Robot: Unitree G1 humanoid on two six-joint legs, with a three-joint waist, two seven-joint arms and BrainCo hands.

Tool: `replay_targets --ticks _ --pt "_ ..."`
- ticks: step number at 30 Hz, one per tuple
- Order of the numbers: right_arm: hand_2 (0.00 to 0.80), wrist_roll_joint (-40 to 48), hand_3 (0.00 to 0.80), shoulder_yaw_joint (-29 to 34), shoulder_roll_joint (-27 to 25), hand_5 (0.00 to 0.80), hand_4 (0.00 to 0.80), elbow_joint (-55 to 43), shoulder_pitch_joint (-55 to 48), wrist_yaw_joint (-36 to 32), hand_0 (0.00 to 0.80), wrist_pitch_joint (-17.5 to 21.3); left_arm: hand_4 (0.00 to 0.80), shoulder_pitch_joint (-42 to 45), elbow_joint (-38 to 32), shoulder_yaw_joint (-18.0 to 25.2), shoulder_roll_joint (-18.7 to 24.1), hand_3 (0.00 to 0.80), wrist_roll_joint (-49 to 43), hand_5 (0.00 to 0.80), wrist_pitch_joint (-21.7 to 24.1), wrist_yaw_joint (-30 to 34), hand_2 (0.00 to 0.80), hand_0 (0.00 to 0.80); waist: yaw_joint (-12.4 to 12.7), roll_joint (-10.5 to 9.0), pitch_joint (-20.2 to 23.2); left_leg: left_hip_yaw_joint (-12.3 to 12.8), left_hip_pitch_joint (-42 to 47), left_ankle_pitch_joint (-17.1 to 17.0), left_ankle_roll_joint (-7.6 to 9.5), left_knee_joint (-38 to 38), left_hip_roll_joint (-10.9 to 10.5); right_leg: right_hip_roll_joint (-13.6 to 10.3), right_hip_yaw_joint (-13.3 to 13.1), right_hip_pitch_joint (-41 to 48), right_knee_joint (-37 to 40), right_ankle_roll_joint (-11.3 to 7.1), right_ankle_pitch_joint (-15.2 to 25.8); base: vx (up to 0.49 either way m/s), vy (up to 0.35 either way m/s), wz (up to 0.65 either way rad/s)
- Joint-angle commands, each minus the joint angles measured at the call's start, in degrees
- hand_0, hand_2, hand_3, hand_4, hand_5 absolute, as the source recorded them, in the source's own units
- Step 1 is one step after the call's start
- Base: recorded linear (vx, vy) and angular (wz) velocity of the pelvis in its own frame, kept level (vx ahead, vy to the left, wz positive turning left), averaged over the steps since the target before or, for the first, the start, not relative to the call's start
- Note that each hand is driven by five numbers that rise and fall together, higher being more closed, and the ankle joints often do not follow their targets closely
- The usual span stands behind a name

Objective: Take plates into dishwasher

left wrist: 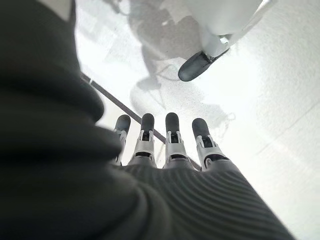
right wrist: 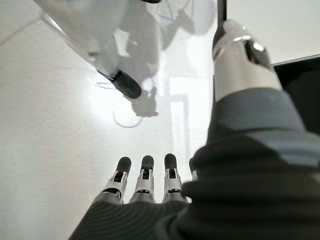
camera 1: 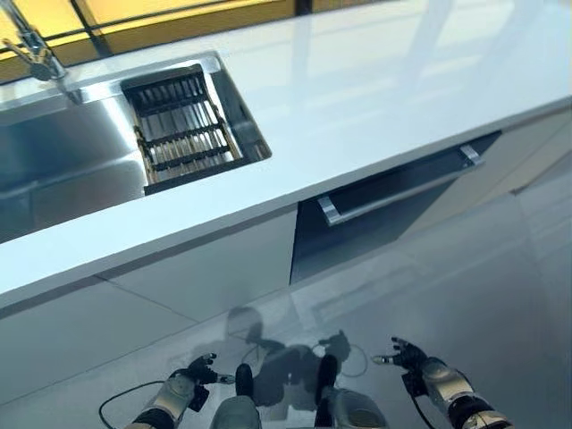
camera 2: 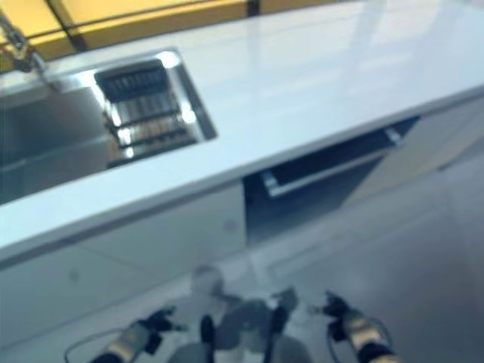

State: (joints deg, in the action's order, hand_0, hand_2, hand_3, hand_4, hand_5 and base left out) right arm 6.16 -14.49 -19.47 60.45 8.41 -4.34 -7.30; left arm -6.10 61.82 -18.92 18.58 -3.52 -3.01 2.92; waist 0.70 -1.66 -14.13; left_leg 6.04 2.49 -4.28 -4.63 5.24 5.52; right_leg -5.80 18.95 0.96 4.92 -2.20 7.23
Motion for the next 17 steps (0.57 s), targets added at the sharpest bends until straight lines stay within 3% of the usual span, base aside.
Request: replay_targets --ticks 1,5,10,16,17 --pt "0.0 -0.9 0.0 -0.9 0.6 0.0 0.0 2.7 1.7 -0.5 0.0 -0.4 0.0 -1.6 3.1 -0.1 -0.1 0.0 1.1 0.0 0.8 1.3 0.0 0.0 2.4 -0.32 1.3 3.5 0.8 3.1 4.15 -0.2 -4.9 -0.8 -1.5 3.0 -4.7 -3.62 -5.5 0.102 0.14 0.24" --pt "0.0 -2.8 0.0 -0.3 2.3 0.0 0.0 6.1 0.5 -1.7 0.0 -1.5 0.0 -1.0 4.2 0.9 -0.3 0.0 1.6 0.0 -0.1 2.8 0.0 0.0 3.4 -0.06 2.8 2.2 1.4 3.5 5.15 -0.2 -5.4 -2.4 -1.1 3.2 -7.6 -4.89 -6.0 0.112 0.167 0.41" --pt "0.0 -2.5 0.0 1.6 3.7 0.0 0.0 8.8 -0.3 -1.3 0.0 -3.0 0.0 -0.2 4.6 1.6 0.0 0.0 1.1 0.0 -0.7 3.9 0.0 0.0 4.4 0.17 3.9 0.6 2.0 3.9 6.56 -0.2 -6.3 -5.6 -1.1 2.9 -12.6 -7.31 -3.3 0.077 0.154 0.28" --pt "0.0 -3.2 0.0 3.2 3.8 0.0 0.0 10.4 -0.6 -0.6 0.0 -3.6 0.0 0.5 4.9 1.5 0.5 0.0 -0.1 0.0 -1.7 4.7 0.0 0.0 4.6 0.55 4.9 -1.6 2.4 4.2 7.15 -0.2 -7.1 -8.4 -2.7 1.4 -16.1 -8.58 1.6 0.034 0.095 0.32" --pt "0.0 -3.2 0.0 3.4 3.8 0.0 0.0 10.9 -0.7 -0.5 0.0 -3.2 0.0 0.5 5.0 1.3 0.7 0.0 -0.4 0.0 -1.7 4.9 0.0 0.0 4.2 0.58 5.1 -2.3 2.4 4.2 7.18 -0.2 -7.2 -8.2 -4.1 1.1 -15.6 -8.64 1.8 0.003 0.021 0.26"
